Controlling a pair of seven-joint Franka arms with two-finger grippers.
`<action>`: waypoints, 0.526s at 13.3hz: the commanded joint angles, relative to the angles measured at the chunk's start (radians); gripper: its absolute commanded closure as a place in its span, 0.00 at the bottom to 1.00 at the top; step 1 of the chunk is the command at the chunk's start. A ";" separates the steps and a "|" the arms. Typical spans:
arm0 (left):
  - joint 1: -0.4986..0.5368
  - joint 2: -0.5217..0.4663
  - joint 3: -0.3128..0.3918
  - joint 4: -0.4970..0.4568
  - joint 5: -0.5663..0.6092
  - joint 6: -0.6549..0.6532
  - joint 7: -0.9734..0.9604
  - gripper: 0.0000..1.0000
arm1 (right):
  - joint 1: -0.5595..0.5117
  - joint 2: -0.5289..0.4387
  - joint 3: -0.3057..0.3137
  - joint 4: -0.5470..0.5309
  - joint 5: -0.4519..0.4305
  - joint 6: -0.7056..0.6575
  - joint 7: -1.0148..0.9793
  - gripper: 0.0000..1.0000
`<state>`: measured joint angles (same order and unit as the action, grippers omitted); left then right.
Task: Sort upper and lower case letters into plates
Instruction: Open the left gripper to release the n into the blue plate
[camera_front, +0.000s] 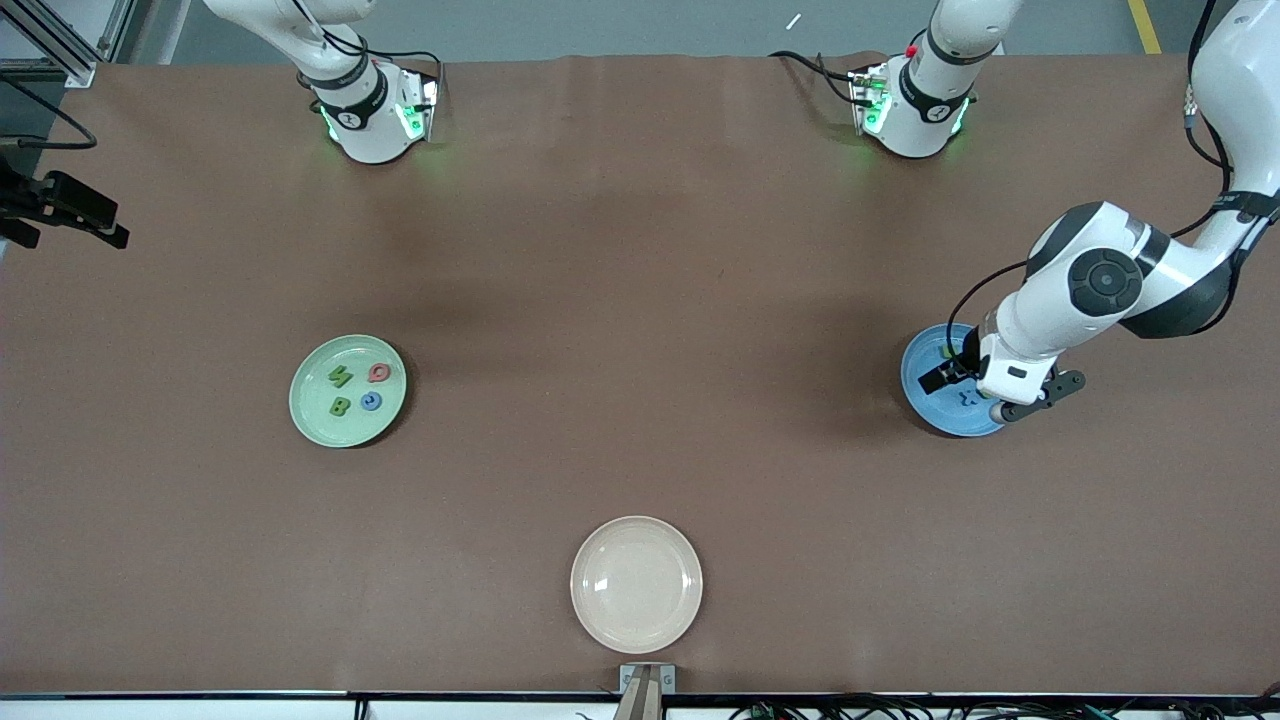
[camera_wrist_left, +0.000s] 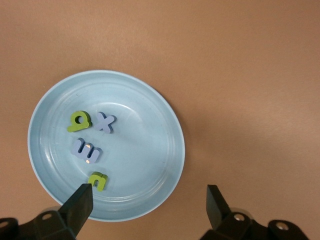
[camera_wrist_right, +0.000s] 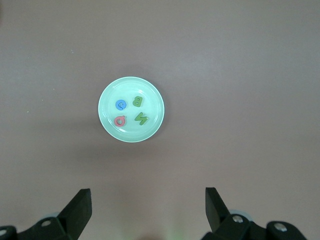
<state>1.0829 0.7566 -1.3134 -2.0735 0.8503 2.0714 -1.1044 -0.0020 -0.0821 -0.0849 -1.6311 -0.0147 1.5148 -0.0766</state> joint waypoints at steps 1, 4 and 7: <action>0.002 -0.019 -0.007 0.006 -0.023 -0.019 0.011 0.00 | 0.005 -0.001 0.001 0.010 -0.019 -0.007 -0.003 0.00; -0.003 -0.014 -0.007 0.023 -0.023 -0.019 0.009 0.00 | -0.003 -0.002 -0.003 0.000 -0.010 0.007 -0.003 0.00; -0.102 -0.020 0.028 0.090 -0.030 -0.098 0.029 0.00 | -0.007 -0.002 -0.003 -0.007 0.005 0.012 0.000 0.00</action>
<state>1.0667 0.7574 -1.3131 -2.0389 0.8470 2.0486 -1.0970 -0.0036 -0.0810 -0.0896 -1.6323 -0.0169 1.5182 -0.0766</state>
